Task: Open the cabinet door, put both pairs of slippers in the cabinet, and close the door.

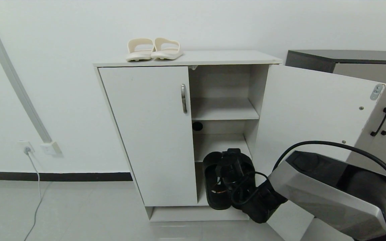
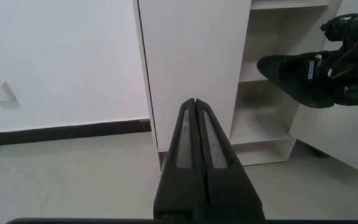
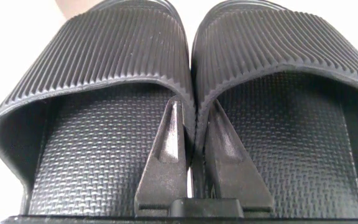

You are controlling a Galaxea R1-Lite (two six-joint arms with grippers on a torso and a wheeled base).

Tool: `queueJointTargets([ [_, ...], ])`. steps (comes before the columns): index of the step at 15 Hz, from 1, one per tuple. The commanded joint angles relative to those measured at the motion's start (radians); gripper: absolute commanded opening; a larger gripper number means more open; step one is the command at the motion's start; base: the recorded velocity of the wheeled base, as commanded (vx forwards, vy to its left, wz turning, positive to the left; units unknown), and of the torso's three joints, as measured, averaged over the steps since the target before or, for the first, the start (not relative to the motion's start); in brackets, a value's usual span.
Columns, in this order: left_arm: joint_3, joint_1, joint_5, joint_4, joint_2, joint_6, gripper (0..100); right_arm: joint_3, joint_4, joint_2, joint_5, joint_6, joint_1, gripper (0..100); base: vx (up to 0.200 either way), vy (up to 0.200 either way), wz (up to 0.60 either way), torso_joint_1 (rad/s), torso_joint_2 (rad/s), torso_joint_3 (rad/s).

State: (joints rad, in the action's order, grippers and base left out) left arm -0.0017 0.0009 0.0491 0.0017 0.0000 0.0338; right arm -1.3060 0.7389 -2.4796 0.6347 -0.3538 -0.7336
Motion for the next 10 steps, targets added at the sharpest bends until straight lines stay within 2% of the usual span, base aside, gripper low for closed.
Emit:
queueJointTargets([
  [1,0.0,0.001,0.0,0.0,0.002,0.0,0,-0.018,-0.004,0.004,-0.006,-0.005,-0.001,0,0.0,0.0,0.0,0.0,0.0,0.0],
  [10,0.0,0.001,0.0,0.0,0.002,-0.002,0,-0.016,0.008,-0.021,-0.012,-0.001,-0.001,0,0.0,0.0,0.0,0.003,0.0,-0.173],
])
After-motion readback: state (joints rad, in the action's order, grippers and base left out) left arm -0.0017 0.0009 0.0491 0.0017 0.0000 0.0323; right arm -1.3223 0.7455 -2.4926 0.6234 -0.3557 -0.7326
